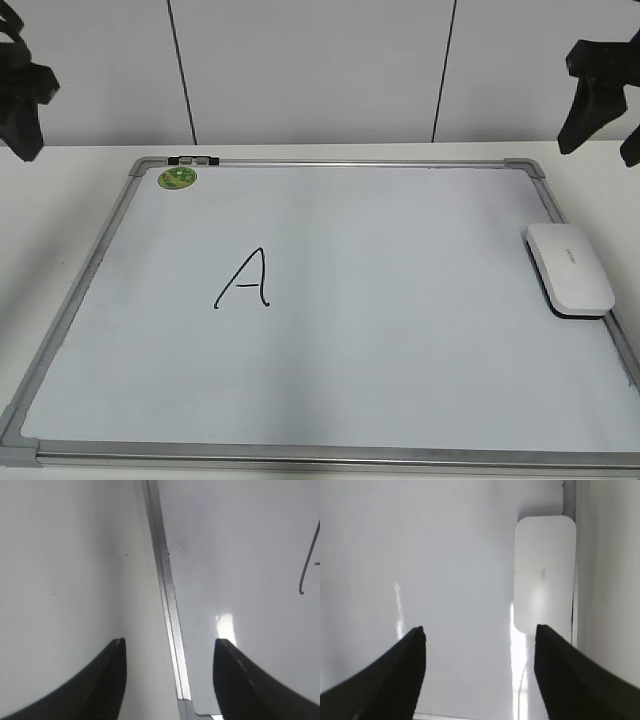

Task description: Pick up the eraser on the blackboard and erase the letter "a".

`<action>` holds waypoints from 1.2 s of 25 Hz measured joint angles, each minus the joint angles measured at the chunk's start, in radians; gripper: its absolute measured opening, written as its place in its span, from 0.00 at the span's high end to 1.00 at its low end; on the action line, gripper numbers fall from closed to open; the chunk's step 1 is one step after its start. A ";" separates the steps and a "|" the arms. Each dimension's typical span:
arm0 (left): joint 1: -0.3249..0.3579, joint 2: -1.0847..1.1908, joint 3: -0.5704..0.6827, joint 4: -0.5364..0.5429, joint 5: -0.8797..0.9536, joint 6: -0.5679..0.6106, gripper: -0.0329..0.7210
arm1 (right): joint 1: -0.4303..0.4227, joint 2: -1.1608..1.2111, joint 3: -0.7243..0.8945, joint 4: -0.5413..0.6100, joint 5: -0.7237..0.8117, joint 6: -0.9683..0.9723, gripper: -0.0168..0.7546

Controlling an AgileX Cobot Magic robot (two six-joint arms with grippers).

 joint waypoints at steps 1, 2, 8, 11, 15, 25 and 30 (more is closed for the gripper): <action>0.000 -0.022 0.000 0.004 0.007 -0.002 0.42 | 0.006 -0.024 0.021 -0.002 0.000 0.000 0.33; 0.000 -0.042 0.000 0.004 0.012 -0.002 0.42 | 0.020 -0.062 0.054 -0.002 0.000 0.000 0.33; 0.000 -0.217 0.121 0.008 -0.008 -0.002 0.45 | 0.090 -0.286 0.266 -0.013 -0.082 -0.023 0.33; 0.000 -0.331 0.261 0.008 -0.056 -0.009 0.46 | 0.104 -0.397 0.385 -0.014 -0.143 -0.023 0.33; 0.000 -0.514 0.469 0.008 -0.121 -0.018 0.46 | 0.104 -0.538 0.525 -0.023 -0.181 -0.023 0.33; -0.005 -1.024 0.852 0.009 -0.165 -0.021 0.47 | 0.104 -0.911 0.832 -0.019 -0.211 -0.025 0.33; -0.025 -1.198 0.954 -0.015 -0.137 -0.023 0.47 | 0.104 -1.094 0.875 -0.026 -0.133 -0.025 0.33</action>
